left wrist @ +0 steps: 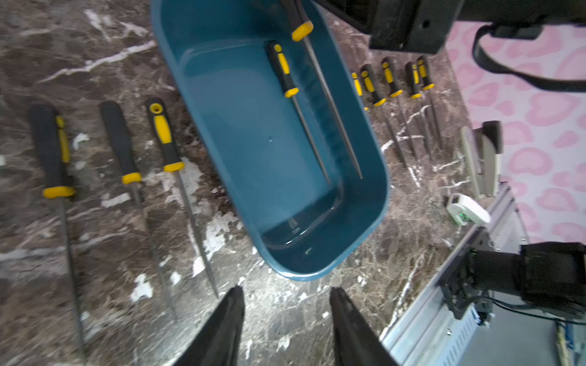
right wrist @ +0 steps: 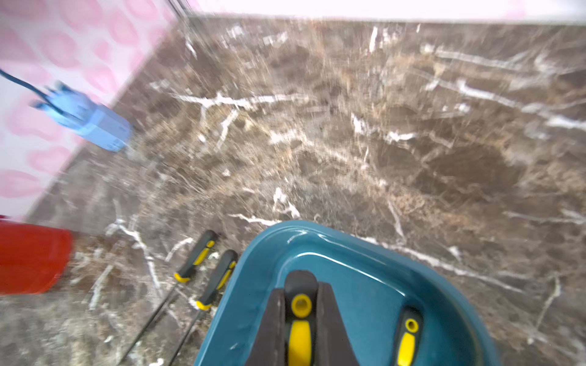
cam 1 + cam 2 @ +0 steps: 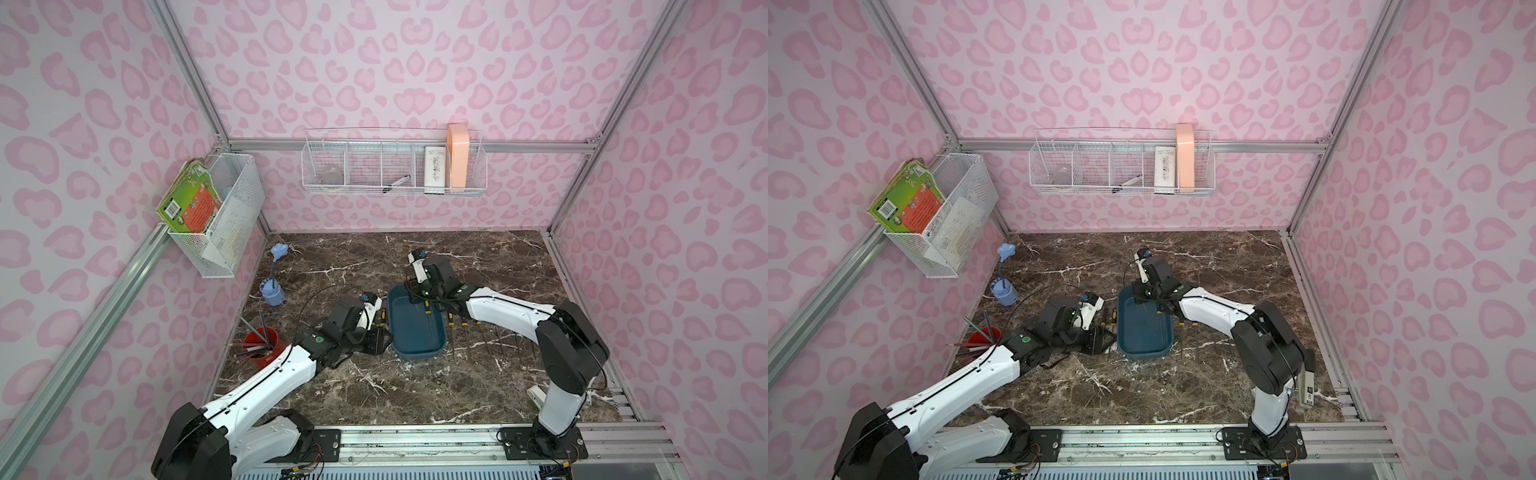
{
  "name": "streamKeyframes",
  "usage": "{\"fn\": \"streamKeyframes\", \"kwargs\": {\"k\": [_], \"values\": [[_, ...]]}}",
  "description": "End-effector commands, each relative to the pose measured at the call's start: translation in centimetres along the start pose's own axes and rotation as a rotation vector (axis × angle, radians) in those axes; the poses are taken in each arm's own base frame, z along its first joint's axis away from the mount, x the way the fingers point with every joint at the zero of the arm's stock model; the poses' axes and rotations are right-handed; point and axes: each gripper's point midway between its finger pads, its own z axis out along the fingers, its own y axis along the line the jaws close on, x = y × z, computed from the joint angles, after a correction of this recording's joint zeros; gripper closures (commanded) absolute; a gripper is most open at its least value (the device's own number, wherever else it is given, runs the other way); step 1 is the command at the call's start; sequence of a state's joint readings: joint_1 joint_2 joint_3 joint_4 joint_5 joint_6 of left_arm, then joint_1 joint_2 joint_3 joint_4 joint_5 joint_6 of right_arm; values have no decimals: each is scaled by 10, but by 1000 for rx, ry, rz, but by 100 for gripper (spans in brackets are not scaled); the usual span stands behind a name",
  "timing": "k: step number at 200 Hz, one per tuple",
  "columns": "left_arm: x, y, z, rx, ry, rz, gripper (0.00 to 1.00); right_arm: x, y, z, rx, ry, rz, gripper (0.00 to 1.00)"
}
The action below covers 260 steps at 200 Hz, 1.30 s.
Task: Take the file tool out of the storage box
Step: Pick up the file tool from the storage box.
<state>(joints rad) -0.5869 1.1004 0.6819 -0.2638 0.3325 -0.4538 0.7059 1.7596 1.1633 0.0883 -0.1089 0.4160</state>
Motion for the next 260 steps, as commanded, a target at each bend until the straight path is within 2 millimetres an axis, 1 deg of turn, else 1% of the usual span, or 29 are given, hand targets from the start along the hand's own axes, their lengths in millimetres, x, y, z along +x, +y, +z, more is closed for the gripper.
{"fn": "streamKeyframes", "kwargs": {"k": [1, 10, 16, 22, 46, 67, 98, 108, 127, 137, 153, 159, 174, 190, 196, 208, 215, 237, 253, 260], "values": [[-22, -41, -4, 221, -88, 23, 38, -37, 35, -34, -242, -172, 3, 100], [-28, -54, -6, 304, -124, 29, 35, -44, 41, -49, -286, -216, 6, 100], [-30, -60, -6, 345, -141, 24, 33, -50, 46, -59, -307, -248, 2, 100], [-33, -65, -6, 379, -152, 28, 31, -53, 50, -65, -323, -260, 1, 100], [-36, -80, -1, 413, -151, 45, 28, -65, 68, -90, -403, -317, 18, 100], [-37, -92, 4, 457, -183, 67, 27, -69, 82, -109, -492, -356, 48, 100], [-37, -106, 5, 524, -201, 94, 29, -66, 88, -119, -527, -377, 64, 100], [-37, -109, 6, 539, -197, 101, 32, -66, 90, -122, -529, -386, 65, 100], [-37, -115, 7, 572, -193, 108, 36, -65, 89, -121, -516, -382, 61, 100], [-38, -117, 8, 580, -196, 110, 37, -64, 90, -122, -525, -384, 69, 100], [-35, -115, 16, 573, -158, 94, 37, -64, 90, -124, -529, -395, 81, 100], [-34, -117, 18, 585, -149, 94, 38, -64, 90, -124, -524, -394, 80, 100], [-35, -121, 19, 618, -146, 88, 47, -63, 84, -122, -493, -389, 78, 100], [-35, -121, 21, 624, -146, 82, 52, -63, 83, -123, -487, -395, 76, 100], [-34, -120, 22, 623, -141, 80, 56, -63, 84, -124, -489, -395, 74, 100], [-34, -120, 22, 616, -133, 84, 75, -64, 84, -126, -487, -400, 70, 100], [-34, -119, 22, 610, -136, 86, 81, -64, 83, -127, -480, -403, 67, 100], [-32, -116, 22, 584, -127, 97, 82, -64, 81, -127, -463, -405, 64, 100], [-31, -116, 23, 579, -122, 96, 90, -63, 82, -126, -472, -401, 65, 100], [-31, -116, 22, 576, -122, 96, 96, -64, 82, -128, -473, -406, 64, 100]]}}
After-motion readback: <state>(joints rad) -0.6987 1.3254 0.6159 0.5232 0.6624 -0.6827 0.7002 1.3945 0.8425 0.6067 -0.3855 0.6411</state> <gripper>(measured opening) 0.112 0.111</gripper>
